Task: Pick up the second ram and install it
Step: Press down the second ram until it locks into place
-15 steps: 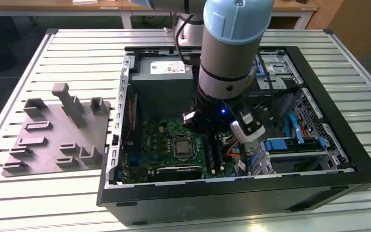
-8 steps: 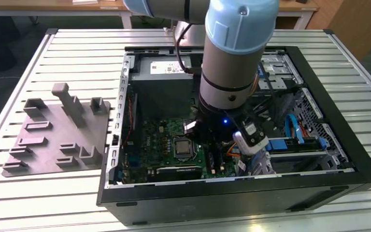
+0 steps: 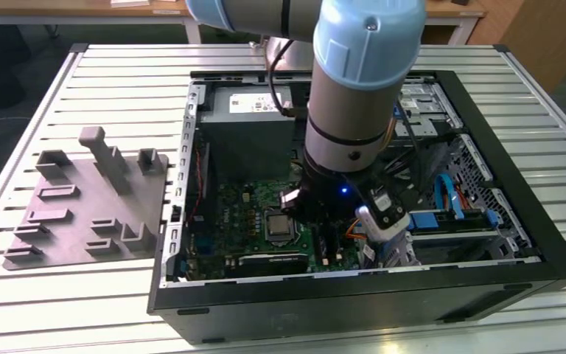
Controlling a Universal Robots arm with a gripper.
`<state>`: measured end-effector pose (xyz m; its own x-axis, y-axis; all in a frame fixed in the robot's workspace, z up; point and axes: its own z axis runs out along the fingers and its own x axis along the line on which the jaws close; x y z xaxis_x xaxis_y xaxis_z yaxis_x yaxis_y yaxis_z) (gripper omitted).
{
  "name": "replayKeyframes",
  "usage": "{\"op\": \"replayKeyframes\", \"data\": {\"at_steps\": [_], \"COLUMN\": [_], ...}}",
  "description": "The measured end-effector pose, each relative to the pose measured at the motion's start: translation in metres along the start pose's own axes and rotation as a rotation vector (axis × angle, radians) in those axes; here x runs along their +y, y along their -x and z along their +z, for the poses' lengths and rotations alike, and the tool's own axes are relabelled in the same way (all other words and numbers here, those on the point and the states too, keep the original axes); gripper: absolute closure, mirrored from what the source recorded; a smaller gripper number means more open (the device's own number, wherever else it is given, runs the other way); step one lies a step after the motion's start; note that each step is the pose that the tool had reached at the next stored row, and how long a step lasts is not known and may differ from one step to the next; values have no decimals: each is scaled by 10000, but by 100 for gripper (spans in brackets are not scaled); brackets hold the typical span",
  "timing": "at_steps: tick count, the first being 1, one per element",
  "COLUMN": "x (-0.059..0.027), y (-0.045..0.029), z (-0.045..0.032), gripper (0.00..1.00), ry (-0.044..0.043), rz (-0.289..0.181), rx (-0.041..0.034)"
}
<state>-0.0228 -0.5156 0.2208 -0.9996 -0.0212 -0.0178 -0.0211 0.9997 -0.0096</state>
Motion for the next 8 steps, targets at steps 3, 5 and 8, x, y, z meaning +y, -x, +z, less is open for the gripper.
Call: {"op": "replayKeyframes", "data": {"at_steps": [3,5,8], "x": [-6,-10,-20], "y": [-1,-1,-1], "z": [19,28,38], "gripper": [89,89,89], "ry": [0,2,3], "rz": [1,0,0], "rx": [4,4,4]}}
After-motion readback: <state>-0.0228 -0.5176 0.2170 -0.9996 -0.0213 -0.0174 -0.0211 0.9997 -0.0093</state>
